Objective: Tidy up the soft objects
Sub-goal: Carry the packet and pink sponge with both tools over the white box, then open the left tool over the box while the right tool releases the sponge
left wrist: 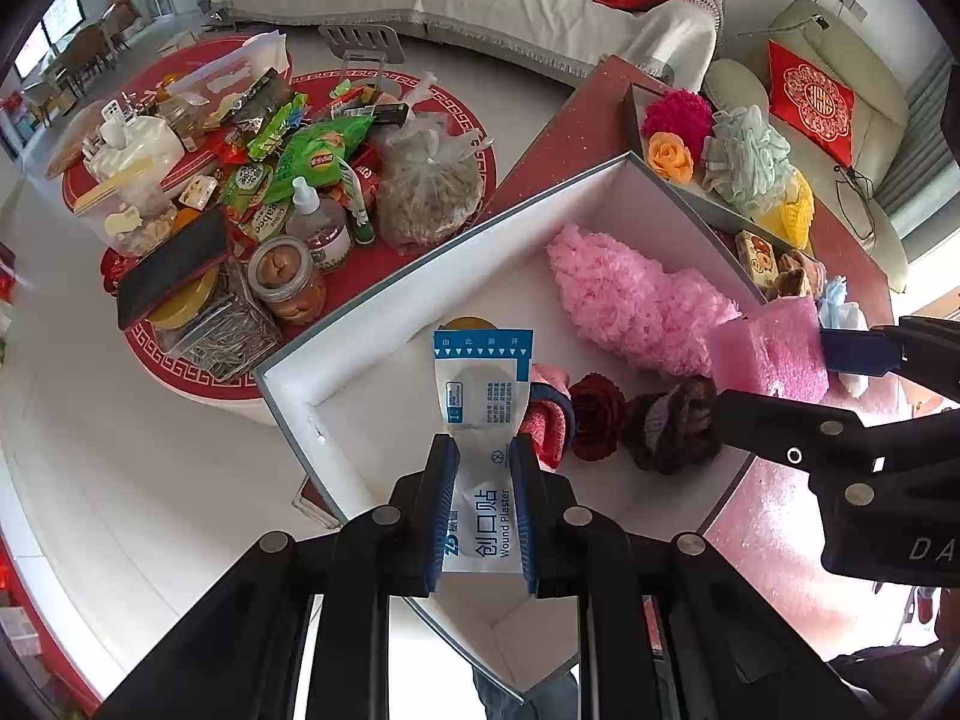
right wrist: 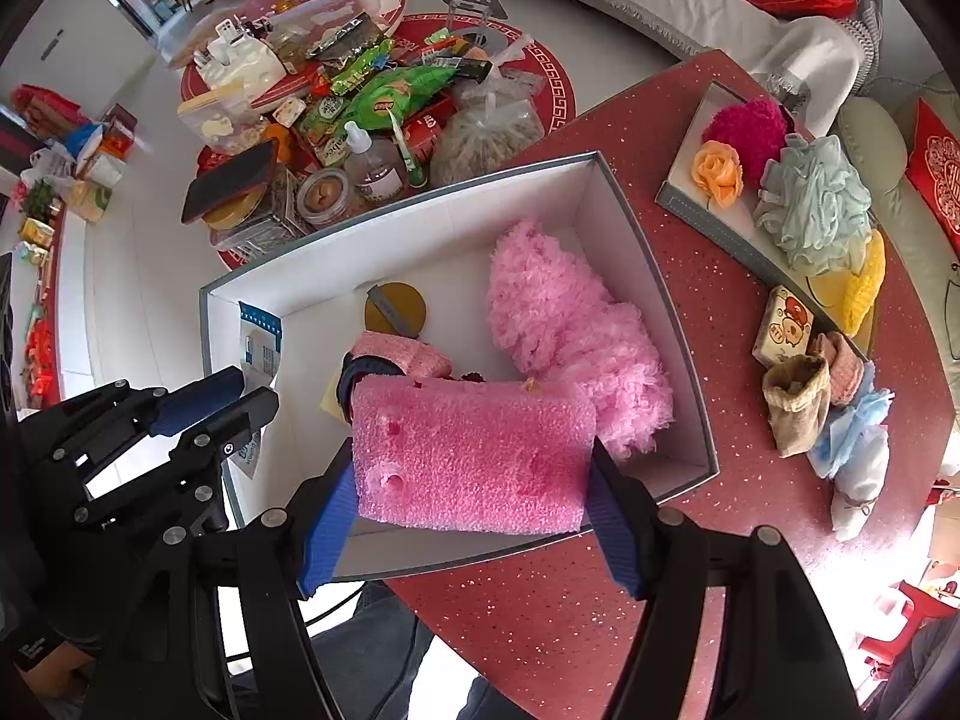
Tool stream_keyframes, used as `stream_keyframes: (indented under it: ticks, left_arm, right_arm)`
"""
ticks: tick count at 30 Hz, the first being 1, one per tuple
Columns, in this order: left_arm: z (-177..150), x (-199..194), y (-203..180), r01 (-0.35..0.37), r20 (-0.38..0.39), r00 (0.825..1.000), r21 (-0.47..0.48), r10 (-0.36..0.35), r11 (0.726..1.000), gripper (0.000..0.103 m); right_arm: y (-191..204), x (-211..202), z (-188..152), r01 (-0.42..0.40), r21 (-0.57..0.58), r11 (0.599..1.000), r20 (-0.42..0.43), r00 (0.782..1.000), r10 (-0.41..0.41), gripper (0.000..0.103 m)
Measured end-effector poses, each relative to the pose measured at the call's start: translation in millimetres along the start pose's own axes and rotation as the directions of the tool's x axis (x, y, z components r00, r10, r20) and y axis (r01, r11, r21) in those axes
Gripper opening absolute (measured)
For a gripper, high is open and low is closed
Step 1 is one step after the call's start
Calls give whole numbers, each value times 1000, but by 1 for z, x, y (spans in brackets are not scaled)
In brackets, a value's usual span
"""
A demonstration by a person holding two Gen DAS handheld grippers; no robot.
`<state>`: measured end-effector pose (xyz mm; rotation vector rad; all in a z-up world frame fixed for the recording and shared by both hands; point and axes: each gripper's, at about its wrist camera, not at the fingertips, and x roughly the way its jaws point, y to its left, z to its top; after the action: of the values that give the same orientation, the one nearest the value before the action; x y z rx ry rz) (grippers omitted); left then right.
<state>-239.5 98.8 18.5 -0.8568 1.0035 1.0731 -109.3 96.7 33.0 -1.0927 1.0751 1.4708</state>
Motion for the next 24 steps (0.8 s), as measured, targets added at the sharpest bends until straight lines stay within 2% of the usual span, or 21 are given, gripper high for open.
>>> stream_keyframes:
  ticks: [24]
  left_arm:
    - [3,20,-5,13,-62,998,43,-10,999,20]
  right_arm:
    - [3,21,10,-16,10,1000,-38,999,16,73]
